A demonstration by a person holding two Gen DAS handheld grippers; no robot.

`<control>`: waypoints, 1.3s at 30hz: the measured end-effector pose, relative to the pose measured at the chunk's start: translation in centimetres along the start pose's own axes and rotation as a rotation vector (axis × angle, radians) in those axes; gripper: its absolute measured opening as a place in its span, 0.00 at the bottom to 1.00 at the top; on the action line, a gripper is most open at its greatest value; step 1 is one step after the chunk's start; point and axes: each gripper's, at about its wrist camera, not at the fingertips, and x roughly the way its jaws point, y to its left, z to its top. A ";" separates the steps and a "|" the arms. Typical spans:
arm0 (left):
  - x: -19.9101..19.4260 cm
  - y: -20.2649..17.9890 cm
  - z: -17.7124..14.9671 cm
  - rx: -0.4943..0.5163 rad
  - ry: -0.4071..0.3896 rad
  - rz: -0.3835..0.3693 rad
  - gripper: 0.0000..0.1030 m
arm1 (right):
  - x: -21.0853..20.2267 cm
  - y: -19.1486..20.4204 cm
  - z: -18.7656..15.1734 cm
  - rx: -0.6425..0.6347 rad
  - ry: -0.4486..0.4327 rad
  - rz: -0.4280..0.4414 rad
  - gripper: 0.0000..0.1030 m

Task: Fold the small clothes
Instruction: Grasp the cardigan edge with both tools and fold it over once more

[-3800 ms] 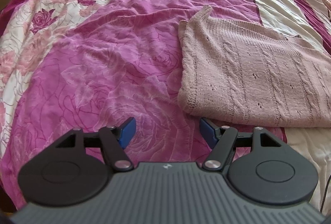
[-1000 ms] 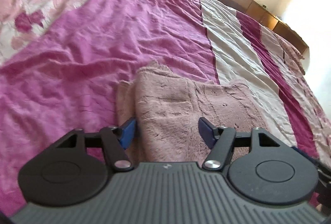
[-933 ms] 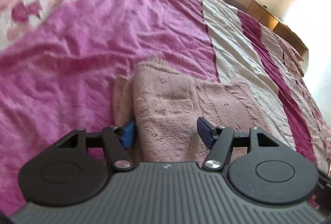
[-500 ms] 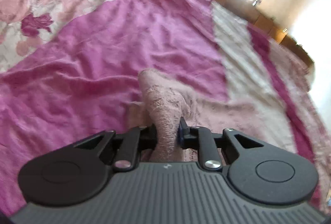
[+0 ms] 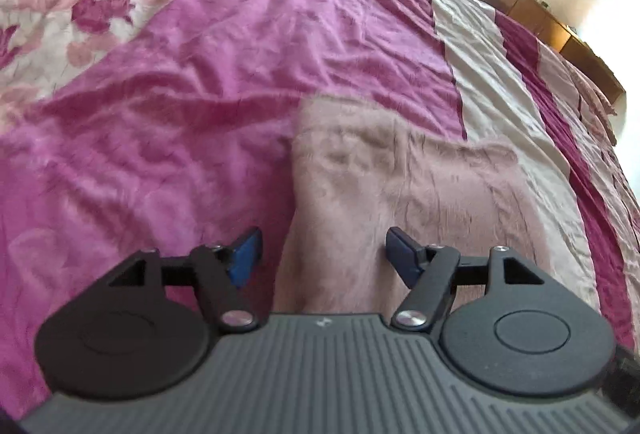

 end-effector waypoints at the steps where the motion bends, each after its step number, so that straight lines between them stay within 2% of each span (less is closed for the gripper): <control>1: 0.0 0.3 -0.3 -0.014 0.014 -0.012 0.68 | 0.0 -0.3 0.1 0.020 -0.004 0.007 0.80; 5: -0.2 1.4 -0.8 -0.092 0.036 -0.059 0.69 | 0.6 -1.9 1.1 0.125 0.002 0.045 0.84; 10: 0.6 1.9 -1.2 -0.154 0.074 -0.115 0.71 | 3.2 -4.0 2.1 0.276 0.067 0.102 0.87; 14: 1.3 1.6 -1.4 -0.148 0.083 -0.126 0.75 | 5.1 -4.7 2.4 0.296 0.092 0.123 0.90; 17: 1.7 1.5 -1.4 -0.157 0.086 -0.140 0.75 | 7.1 -5.4 2.2 0.314 0.144 0.138 0.90; 21: 2.3 1.7 -1.4 -0.183 0.086 -0.191 0.71 | 8.5 -5.2 2.2 0.313 0.150 0.170 0.91; 23: 2.5 1.5 -1.6 -0.189 0.085 -0.218 0.55 | 8.9 -5.1 2.5 0.321 0.155 0.172 0.86; 24: 2.6 1.5 -1.6 -0.189 0.082 -0.226 0.50 | 9.0 -5.2 2.7 0.331 0.159 0.164 0.76; 25: 2.6 1.5 -1.7 -0.195 0.079 -0.240 0.41 | 9.1 -5.3 2.9 0.343 0.162 0.155 0.65; 26: 2.6 1.5 -1.7 -0.210 0.076 -0.256 0.39 | 9.0 -5.6 3.1 0.364 0.164 0.159 0.62; 28: 2.4 1.6 -1.6 -0.231 0.072 -0.275 0.37 | 8.5 -5.7 3.6 0.388 0.160 0.176 0.53; 31: 1.9 1.0 -1.1 -0.232 0.066 -0.300 0.36 | 7.4 -5.1 4.9 0.407 0.138 0.202 0.49; 34: 0.8 -0.1 -0.5 -0.225 0.034 -0.336 0.35 | 5.8 -4.6 6.7 0.437 0.114 0.250 0.48; 39: -0.5 -2.3 -0.7 -0.233 0.022 -0.417 0.35 | 1.4 -4.4 8.9 0.384 0.059 0.255 0.48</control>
